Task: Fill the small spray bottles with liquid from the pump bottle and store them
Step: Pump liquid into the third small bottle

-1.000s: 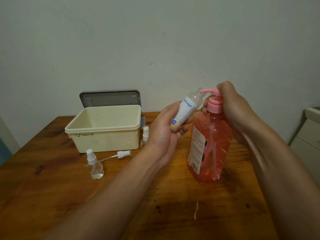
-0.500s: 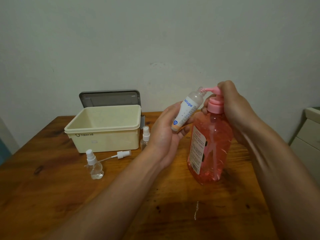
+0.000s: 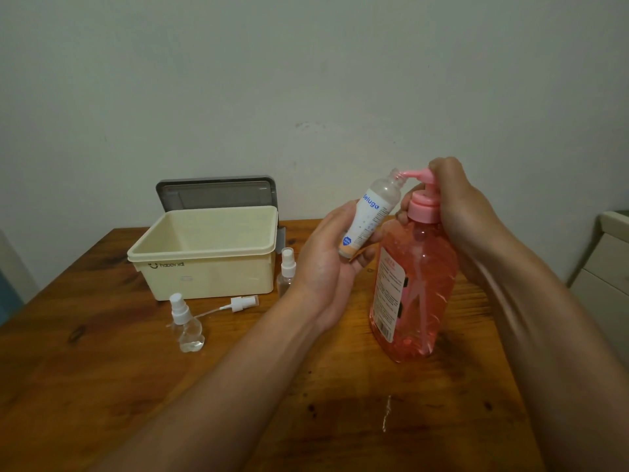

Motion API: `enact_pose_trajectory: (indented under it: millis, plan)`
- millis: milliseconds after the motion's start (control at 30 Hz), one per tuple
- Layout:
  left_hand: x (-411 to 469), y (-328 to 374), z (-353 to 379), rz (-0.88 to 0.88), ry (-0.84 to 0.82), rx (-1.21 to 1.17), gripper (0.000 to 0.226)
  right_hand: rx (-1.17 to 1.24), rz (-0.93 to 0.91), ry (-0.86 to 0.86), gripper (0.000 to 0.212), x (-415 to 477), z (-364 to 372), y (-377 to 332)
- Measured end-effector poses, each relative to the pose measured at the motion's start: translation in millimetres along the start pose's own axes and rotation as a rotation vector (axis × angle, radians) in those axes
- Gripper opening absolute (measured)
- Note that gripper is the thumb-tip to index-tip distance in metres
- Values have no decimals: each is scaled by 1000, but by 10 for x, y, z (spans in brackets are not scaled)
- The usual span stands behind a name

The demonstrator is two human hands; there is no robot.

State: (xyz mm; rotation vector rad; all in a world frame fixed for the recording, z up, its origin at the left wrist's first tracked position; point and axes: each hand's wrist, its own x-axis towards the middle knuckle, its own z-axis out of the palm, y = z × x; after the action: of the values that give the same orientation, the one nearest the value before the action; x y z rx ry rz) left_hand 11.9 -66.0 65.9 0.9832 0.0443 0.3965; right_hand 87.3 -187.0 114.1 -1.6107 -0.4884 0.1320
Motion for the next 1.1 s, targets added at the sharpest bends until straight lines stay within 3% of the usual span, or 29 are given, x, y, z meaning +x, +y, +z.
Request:
enact_pose_trajectory:
  millis: [167,333,667,867,1100]
  plan:
    - [-10,-10,-13,-9,6,-7,21,-4,-6,-2,48,4,2,16]
    - [-19,-6,14,-12,-7,-24,27,15,35,1,61,-29,12,-13]
    - [-15,-19,-7,-13,3,-38,24,-6,-10,-7,49,8,-15,11]
    - [-26,-4,6,-11,-15,-43,25,27,30,-14,63,-13,-2,2]
    - [-14,-30,8,-16,0,-49,25,-7,-10,-1,49,11,-10,9]
